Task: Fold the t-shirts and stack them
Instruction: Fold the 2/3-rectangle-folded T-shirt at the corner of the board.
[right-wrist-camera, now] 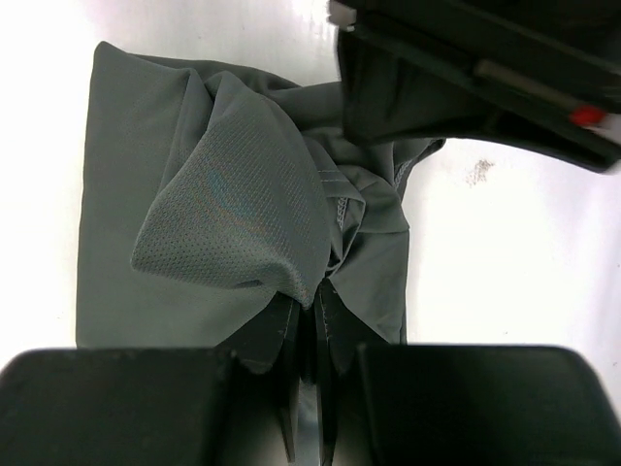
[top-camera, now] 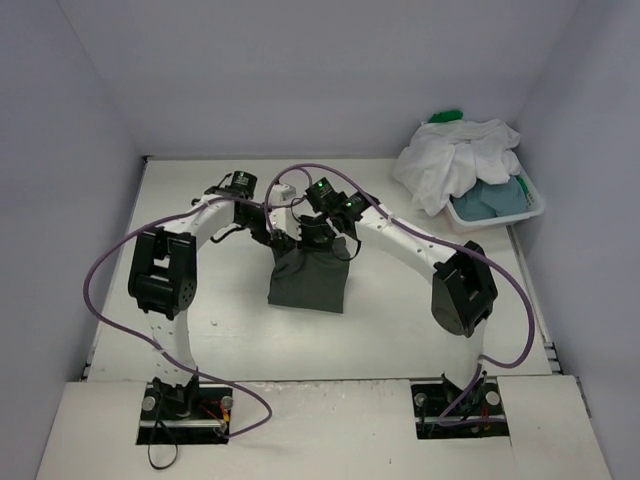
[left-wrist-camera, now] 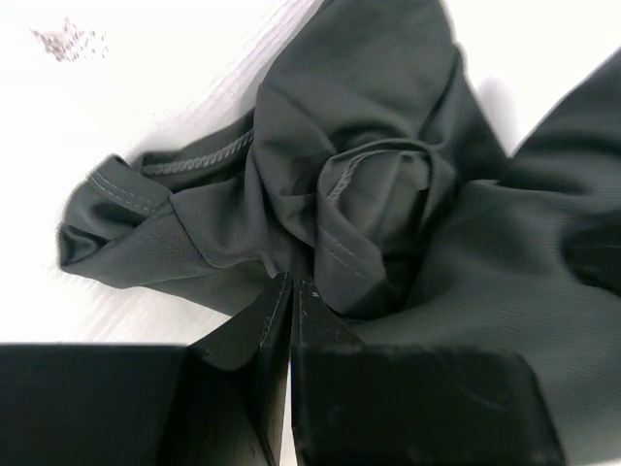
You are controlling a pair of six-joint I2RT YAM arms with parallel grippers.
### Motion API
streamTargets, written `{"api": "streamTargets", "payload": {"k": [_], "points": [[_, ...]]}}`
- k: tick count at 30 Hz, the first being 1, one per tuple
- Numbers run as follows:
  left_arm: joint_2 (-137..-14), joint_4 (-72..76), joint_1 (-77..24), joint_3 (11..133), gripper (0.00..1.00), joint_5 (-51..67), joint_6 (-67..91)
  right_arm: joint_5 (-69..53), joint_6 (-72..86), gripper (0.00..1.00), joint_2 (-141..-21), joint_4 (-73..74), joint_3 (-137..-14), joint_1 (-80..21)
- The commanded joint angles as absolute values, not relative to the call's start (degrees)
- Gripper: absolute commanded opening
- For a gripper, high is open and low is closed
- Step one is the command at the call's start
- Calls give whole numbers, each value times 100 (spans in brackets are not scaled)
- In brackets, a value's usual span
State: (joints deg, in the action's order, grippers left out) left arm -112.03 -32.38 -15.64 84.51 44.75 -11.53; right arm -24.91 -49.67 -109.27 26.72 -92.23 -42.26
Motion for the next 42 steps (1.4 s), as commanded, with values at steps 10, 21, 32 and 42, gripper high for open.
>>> {"api": "streamTargets", "payload": {"k": [10, 21, 32, 42], "points": [[-11847, -2909, -1740, 8877, 0, 4728, -1064, -2777, -5115, 0, -11083, 2531, -9598, -3964], [-11830, -3181, -2056, 8807, 0, 4746, -1335, -2760, -5150, 0, -11294, 2505, -9826, -3850], [-11619, -3647, -2338, 8684, 0, 4974, -1626, -2681, -5203, 0, -11478, 2514, -10186, -3648], [-11698, -3753, -2505, 8727, 0, 5186, -1705, -2847, -5142, 0, -11707, 2505, -10494, -3577]]}}
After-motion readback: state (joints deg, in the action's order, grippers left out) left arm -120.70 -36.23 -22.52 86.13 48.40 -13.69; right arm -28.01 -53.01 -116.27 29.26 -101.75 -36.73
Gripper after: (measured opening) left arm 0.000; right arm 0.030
